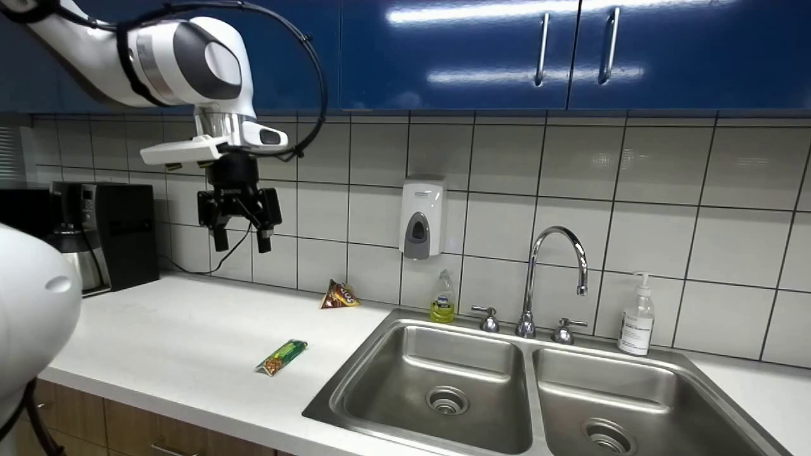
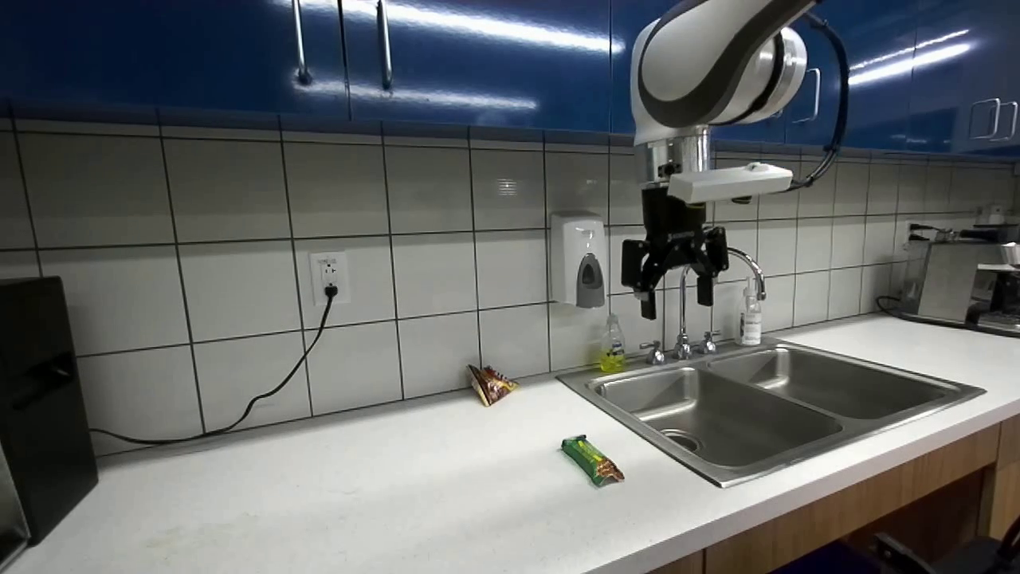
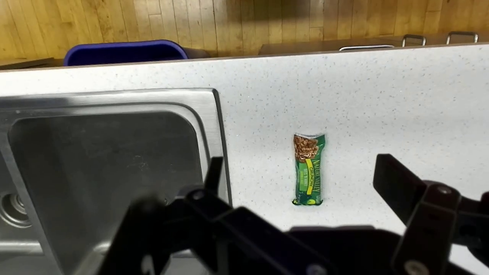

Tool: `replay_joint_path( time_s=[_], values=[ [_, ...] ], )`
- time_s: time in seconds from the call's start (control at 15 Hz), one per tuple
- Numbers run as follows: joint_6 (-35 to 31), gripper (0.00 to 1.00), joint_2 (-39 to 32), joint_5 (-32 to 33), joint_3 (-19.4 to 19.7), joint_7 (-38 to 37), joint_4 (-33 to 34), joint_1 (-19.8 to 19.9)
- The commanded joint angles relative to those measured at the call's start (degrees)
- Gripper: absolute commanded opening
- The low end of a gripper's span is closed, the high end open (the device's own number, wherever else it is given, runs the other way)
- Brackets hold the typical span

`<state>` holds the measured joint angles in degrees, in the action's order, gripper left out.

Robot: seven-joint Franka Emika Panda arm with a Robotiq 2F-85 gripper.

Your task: Put the chocolate bar inside the sink

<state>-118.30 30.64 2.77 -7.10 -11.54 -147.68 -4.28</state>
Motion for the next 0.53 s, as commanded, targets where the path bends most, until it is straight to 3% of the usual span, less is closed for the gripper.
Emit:
replay_joint_path(
  time_s=[0.0,0.47],
  values=[
    [-7.05,1.0,-8.42,1.34,-0.31,0.12,0.91,1.32],
    [-18.33,1.0,-26.52,5.28,-0.53,-1.76,6.4,1.03]
  ],
)
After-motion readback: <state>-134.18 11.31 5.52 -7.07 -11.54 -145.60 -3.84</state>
